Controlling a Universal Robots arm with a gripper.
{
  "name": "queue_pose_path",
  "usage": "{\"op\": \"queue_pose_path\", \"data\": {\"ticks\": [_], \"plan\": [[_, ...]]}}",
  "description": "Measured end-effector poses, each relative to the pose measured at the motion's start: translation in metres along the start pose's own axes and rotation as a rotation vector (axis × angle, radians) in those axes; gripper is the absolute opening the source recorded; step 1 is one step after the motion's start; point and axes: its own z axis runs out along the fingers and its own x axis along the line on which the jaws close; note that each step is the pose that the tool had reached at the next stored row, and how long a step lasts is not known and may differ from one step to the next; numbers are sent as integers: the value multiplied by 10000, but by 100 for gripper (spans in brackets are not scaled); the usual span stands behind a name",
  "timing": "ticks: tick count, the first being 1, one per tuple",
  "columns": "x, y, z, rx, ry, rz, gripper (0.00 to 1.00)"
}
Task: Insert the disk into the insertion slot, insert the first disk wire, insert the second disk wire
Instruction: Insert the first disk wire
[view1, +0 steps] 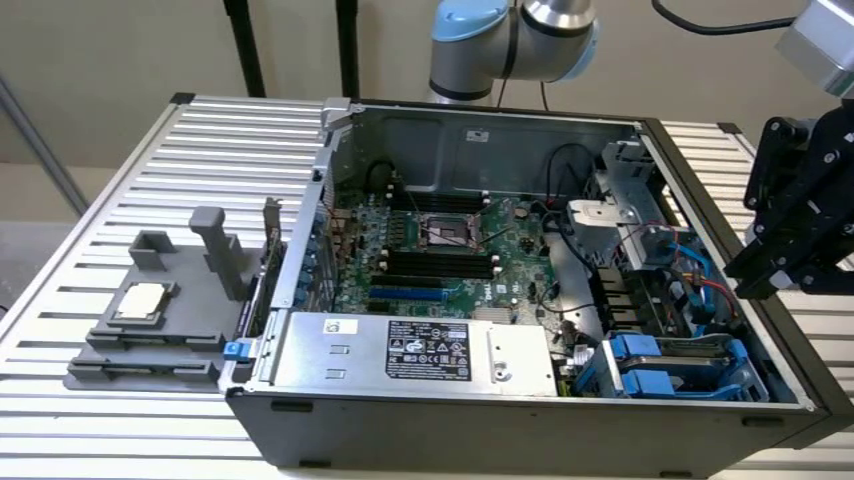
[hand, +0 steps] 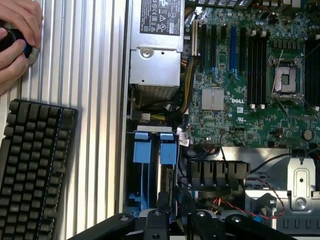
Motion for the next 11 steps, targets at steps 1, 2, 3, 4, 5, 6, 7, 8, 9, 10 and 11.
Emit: {"op": "queue_pose_path", "data": {"ticks": [1, 2, 3, 4, 5, 6, 7, 8, 9, 10, 11], "plan": [[-3, -30, 18, -3, -1, 0, 25], [-7, -56, 35, -3, 1, 0, 25], [-12, -82, 52, -3, 2, 0, 25], [-18, -102, 70, -3, 3, 0, 25], [-24, -121, 87, -3, 2, 0, 25], [-30, -138, 106, -3, 0, 0, 25], [-38, -149, 126, -3, -2, 0, 25], [-52, -151, 144, -3, 0, 0, 25], [-72, -152, 163, -3, 2, 1, 25], [-92, -153, 183, -3, 1, 0, 25], [-111, -155, 202, -3, 1, -2, 25]]}}
